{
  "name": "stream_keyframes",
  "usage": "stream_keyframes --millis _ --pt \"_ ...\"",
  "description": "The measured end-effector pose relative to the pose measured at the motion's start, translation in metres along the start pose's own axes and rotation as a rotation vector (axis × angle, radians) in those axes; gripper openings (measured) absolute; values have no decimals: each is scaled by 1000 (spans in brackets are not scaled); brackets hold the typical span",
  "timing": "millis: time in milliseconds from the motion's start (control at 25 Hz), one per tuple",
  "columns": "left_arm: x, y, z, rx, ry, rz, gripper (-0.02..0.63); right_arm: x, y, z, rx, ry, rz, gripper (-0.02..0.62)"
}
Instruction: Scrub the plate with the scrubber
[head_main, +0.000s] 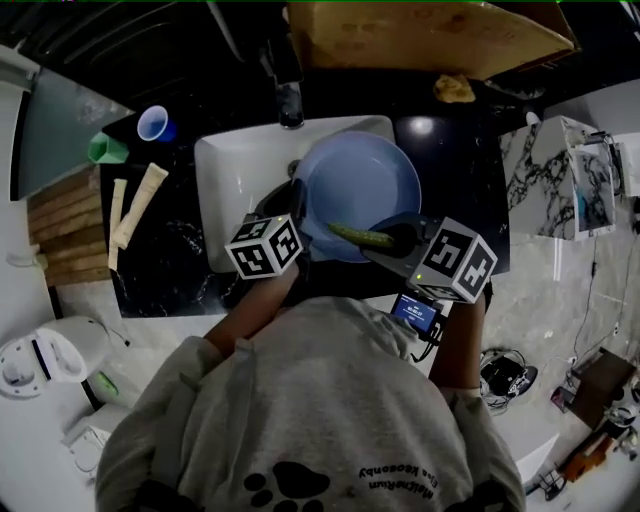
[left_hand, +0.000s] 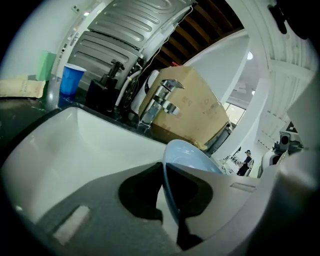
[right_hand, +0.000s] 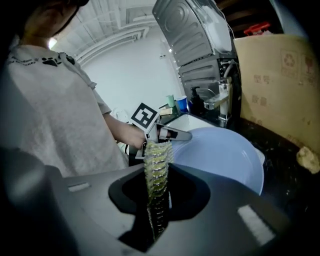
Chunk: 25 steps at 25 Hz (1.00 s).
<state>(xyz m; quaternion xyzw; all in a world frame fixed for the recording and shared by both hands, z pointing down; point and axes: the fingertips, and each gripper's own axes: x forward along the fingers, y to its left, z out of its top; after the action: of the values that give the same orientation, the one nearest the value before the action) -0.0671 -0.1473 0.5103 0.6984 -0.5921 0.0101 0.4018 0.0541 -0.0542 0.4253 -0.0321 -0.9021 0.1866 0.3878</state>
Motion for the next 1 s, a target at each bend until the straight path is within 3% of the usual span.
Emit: stream_keyframes --millis 480,720,1000 --pt "-30 77 21 -74 -70 168 20 14 -18 52 -130 -135 -110 67" --pt "-19 101 12 -89 -26 218 20 32 -38 64 -114 -215 -246 67" --pt "4 120 -16 -135 60 248 21 55 -39 56 -126 -179 -257 67"
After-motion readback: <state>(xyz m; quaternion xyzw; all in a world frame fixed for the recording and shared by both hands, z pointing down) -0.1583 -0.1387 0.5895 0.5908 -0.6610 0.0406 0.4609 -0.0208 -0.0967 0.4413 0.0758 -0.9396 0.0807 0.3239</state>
